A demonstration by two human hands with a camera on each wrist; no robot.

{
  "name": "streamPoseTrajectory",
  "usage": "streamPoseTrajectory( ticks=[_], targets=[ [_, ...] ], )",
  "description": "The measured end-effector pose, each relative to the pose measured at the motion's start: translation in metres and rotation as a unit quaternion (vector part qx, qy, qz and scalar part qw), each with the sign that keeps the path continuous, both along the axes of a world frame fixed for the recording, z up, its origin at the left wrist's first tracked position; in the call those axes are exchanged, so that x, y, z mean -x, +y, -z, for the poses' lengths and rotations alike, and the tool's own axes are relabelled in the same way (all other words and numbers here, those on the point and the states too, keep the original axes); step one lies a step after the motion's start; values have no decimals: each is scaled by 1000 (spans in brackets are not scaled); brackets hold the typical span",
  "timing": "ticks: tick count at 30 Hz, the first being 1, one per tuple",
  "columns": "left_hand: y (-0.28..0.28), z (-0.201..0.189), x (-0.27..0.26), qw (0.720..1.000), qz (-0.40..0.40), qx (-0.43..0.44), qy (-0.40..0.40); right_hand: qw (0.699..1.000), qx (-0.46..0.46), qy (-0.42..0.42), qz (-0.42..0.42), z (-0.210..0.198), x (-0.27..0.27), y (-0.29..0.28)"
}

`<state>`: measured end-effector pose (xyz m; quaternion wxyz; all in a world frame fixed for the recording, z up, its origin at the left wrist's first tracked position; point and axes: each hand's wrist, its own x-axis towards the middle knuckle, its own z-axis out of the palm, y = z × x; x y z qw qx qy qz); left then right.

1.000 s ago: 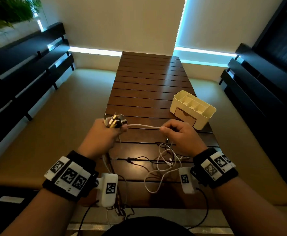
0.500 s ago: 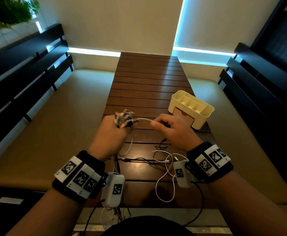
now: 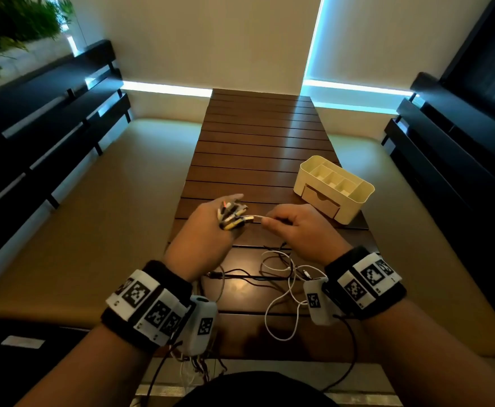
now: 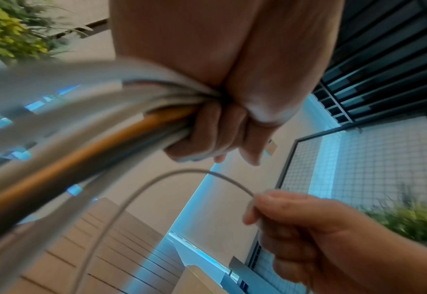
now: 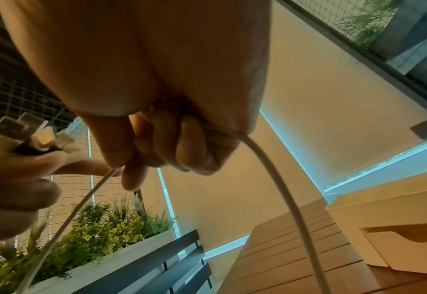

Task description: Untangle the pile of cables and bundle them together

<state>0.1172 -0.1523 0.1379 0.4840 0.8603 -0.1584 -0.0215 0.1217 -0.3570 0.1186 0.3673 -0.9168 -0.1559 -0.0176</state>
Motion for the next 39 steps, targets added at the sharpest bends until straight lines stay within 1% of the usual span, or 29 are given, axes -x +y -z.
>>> streamPoseTrajectory(
  ticks=[2,3,6,8,10,13,15,17,20,23,25,28,29,32,34,36,39],
  targets=[
    [-7,1,1,999,15,-36,-15,1000,-9,-16,-19,-3,0,5],
    [-8,2,1,999,12,-34,-22,999,-15,-22,-29,-5,0,7],
    [-7,3,0,998,-45,17,-35,998,-42,-13,-40,-8,1,6],
    [-1,0,-2,995,-87,41,-27,998,-59,0,-16,-4,1,0],
    [5,0,-6,994,-100,49,-14,997,-72,16,8,1,3,-6],
    [7,3,-11,995,-96,32,5,997,-69,20,19,5,3,-9],
    [6,4,-11,995,-95,31,7,998,-51,12,22,4,1,-10],
    [2,4,-8,996,-85,24,-9,1000,-12,7,15,2,-2,-9],
    [-7,5,-3,998,-46,-5,-35,999,34,7,-16,1,-5,-4],
    [-13,8,-2,998,-11,-59,-35,999,21,-16,-40,-6,-5,4],
    [-11,7,-4,997,-8,-70,-25,999,8,-30,-45,-11,-4,5],
    [-2,2,-5,996,-18,-86,-28,998,-18,-28,-49,-14,-2,1],
    [1,1,-5,996,-30,-82,-31,998,-25,-23,-44,-12,-2,-2],
    [11,-3,-7,996,-81,-31,-34,999,-38,0,-4,1,-3,-10],
    [14,-3,-8,995,-89,-24,-30,999,-41,10,24,8,-4,-15],
    [14,-3,-6,996,-71,-36,-24,999,-39,8,27,9,-3,-16],
    [6,-3,-5,998,-18,-58,-16,1000,-21,-15,1,4,-3,-9]
  ],
)
